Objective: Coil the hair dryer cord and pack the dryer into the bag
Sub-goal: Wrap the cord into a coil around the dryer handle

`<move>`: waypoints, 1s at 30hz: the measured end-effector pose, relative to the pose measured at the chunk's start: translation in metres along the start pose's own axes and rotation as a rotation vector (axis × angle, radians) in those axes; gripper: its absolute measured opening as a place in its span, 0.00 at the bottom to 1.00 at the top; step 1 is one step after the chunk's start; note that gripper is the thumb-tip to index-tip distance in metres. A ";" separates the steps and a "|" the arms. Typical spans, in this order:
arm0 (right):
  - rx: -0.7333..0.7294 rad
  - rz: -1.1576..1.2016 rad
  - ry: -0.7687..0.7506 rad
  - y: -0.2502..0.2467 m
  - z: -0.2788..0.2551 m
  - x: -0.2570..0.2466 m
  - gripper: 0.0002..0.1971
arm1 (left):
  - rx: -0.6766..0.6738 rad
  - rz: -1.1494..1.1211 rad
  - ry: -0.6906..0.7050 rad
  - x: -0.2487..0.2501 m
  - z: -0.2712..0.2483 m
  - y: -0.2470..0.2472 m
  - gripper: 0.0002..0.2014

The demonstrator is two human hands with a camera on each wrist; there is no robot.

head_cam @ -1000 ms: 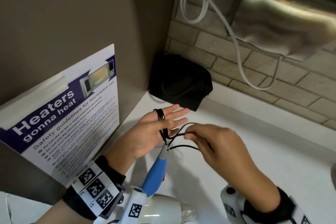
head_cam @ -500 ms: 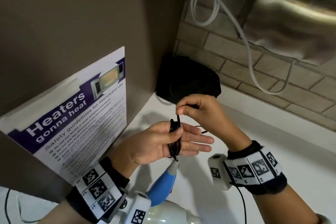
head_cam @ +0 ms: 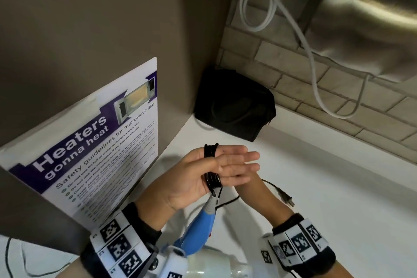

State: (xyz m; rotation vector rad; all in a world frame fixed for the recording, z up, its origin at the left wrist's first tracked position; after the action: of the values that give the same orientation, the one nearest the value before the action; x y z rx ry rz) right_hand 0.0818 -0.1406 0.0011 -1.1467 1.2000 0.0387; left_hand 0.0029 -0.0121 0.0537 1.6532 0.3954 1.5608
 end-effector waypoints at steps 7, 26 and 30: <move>-0.039 -0.444 -0.118 0.020 -0.020 0.002 0.23 | 0.114 -0.040 0.111 -0.001 0.005 -0.017 0.28; 0.251 -0.679 -0.271 -0.035 -0.068 -0.082 0.08 | 0.430 0.190 0.095 -0.005 0.011 -0.032 0.28; 0.319 -0.554 -0.332 -0.053 -0.051 -0.092 0.05 | 0.314 0.278 0.066 -0.012 0.009 -0.021 0.26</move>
State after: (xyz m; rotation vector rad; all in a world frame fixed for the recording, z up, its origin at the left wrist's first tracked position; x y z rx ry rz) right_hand 0.0366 -0.1538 0.1088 -1.1006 0.5446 -0.3580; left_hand 0.0151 -0.0106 0.0307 1.9668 0.4806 1.8341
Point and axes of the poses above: each hand's wrist, its own z-axis towards the middle knuckle, its own y-axis out of the palm, x = y × z, the point moved 3 cm from there along z, towards the middle knuckle, and after that the axes turned 3 degrees about -y, right-handed, at the moved point
